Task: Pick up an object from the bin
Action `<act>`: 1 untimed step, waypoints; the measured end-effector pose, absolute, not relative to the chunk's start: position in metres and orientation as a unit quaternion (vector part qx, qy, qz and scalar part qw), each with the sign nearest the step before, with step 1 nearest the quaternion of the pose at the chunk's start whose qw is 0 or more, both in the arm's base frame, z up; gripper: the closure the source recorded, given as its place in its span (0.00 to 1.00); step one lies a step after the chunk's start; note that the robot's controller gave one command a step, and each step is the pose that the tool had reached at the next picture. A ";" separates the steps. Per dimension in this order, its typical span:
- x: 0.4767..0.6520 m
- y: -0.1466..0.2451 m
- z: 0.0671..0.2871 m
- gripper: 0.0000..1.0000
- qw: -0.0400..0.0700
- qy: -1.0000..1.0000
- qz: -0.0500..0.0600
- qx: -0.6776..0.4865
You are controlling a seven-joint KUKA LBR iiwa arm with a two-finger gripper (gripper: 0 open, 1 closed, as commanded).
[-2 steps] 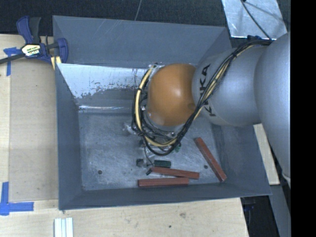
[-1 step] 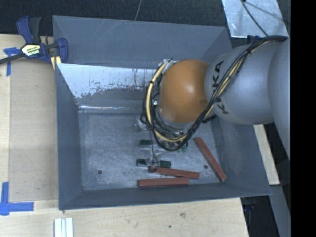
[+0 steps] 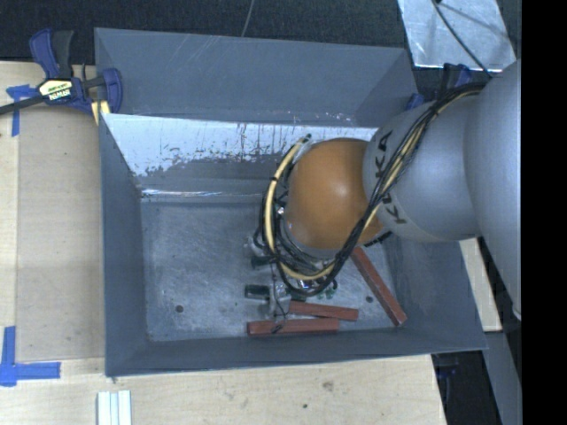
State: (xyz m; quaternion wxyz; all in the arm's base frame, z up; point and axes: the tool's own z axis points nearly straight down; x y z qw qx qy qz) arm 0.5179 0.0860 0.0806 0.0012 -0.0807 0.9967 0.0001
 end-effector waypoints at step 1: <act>0.513 0.082 0.072 1.00 0.003 0.998 0.001 -0.063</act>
Offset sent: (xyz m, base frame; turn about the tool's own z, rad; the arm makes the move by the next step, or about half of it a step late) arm 0.0000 0.0000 0.0000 0.0000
